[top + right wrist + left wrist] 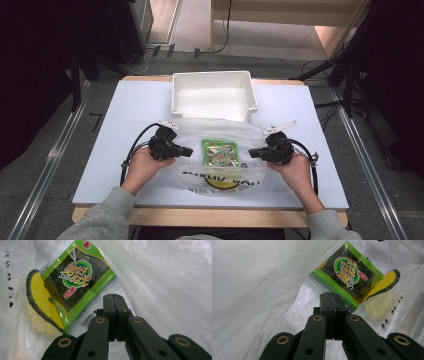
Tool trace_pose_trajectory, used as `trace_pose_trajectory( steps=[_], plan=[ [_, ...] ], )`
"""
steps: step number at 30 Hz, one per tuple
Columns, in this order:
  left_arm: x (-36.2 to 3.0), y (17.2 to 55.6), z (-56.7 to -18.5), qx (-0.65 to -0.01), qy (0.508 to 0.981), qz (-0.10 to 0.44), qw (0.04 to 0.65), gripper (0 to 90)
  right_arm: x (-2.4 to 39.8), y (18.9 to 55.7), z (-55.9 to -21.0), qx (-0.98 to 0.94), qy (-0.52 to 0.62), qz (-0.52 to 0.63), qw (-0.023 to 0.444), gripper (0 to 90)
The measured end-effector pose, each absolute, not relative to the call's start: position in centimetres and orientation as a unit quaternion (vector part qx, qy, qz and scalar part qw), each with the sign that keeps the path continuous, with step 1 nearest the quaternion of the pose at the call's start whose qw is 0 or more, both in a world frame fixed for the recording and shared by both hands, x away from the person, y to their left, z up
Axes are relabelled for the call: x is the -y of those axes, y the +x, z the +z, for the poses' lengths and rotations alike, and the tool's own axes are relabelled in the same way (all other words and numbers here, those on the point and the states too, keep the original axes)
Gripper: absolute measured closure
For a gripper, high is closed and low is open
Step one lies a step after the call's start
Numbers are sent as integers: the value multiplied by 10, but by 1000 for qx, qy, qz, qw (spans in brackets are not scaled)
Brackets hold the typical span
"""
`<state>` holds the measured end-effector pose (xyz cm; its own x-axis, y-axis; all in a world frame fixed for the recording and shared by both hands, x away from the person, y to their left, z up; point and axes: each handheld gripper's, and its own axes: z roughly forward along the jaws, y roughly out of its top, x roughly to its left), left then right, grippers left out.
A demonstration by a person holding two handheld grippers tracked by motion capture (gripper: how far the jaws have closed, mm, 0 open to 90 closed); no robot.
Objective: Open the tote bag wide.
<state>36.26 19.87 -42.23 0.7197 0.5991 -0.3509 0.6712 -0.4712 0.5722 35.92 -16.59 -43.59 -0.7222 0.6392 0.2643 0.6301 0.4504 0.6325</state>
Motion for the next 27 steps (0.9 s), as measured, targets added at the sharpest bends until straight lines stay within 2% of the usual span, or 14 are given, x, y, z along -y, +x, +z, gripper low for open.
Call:
trace_pose_trajectory(
  steps=[16, 27],
  plan=[
    [-221, 362, -445, -423, 834, -44, 353, 900, 173, 358, -457, -845, 407, 348, 19, 900],
    [-226, 366, -455, -449, 831, -35, 326, 900, 174, 361, -469, -845, 417, 333, 33, 900]
  ],
)
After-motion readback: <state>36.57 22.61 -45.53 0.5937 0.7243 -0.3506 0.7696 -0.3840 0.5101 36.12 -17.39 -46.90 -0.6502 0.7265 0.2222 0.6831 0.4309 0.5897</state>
